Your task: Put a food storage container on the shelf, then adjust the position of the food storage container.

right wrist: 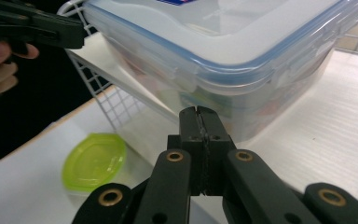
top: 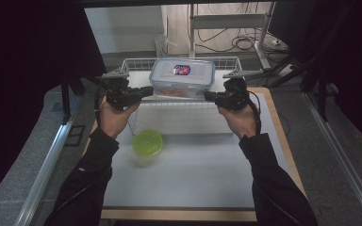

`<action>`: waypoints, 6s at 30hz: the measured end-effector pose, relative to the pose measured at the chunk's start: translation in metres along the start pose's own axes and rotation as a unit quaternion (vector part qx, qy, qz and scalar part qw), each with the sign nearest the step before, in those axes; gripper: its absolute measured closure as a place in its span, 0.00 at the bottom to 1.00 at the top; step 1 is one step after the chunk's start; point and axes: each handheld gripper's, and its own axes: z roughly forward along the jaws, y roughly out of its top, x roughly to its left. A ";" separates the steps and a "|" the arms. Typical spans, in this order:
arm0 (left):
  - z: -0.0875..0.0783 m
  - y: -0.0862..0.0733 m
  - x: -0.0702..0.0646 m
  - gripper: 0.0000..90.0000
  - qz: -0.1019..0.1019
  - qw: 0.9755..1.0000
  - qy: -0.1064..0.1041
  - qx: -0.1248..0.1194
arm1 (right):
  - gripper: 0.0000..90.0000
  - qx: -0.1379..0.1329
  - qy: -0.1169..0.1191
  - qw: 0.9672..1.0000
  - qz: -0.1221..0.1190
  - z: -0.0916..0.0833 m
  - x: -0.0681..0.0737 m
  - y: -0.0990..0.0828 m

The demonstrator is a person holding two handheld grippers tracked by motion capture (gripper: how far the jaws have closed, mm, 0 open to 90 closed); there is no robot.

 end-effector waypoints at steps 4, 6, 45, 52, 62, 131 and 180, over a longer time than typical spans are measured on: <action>0.007 0.002 -0.003 0.91 0.001 1.000 0.006 -0.002 | 1.00 -0.001 -0.005 1.000 0.006 0.003 -0.006 0.000; 0.010 0.003 -0.003 0.90 -0.002 1.000 0.010 -0.001 | 1.00 -0.004 -0.007 1.000 0.011 0.003 -0.011 0.000; -0.015 -0.080 -0.063 0.21 0.063 0.998 0.015 0.022 | 0.33 -0.005 -0.006 0.999 -0.046 -0.024 0.015 -0.059; -0.019 -0.100 -0.077 0.09 0.082 0.995 0.031 0.041 | 0.16 -0.001 -0.006 0.998 -0.060 -0.027 0.024 -0.079; -0.026 -0.136 -0.090 0.05 0.090 0.995 0.037 0.036 | 0.05 0.013 -0.006 0.998 -0.067 -0.027 0.027 -0.115; 0.015 -0.205 0.048 1.00 -0.045 0.984 0.129 0.113 | 0.08 0.101 -0.003 0.994 -0.048 -0.021 0.027 -0.216; 0.042 -0.191 0.007 1.00 -0.012 0.992 0.027 0.123 | 0.07 0.113 -0.023 0.993 -0.037 -0.016 0.026 -0.218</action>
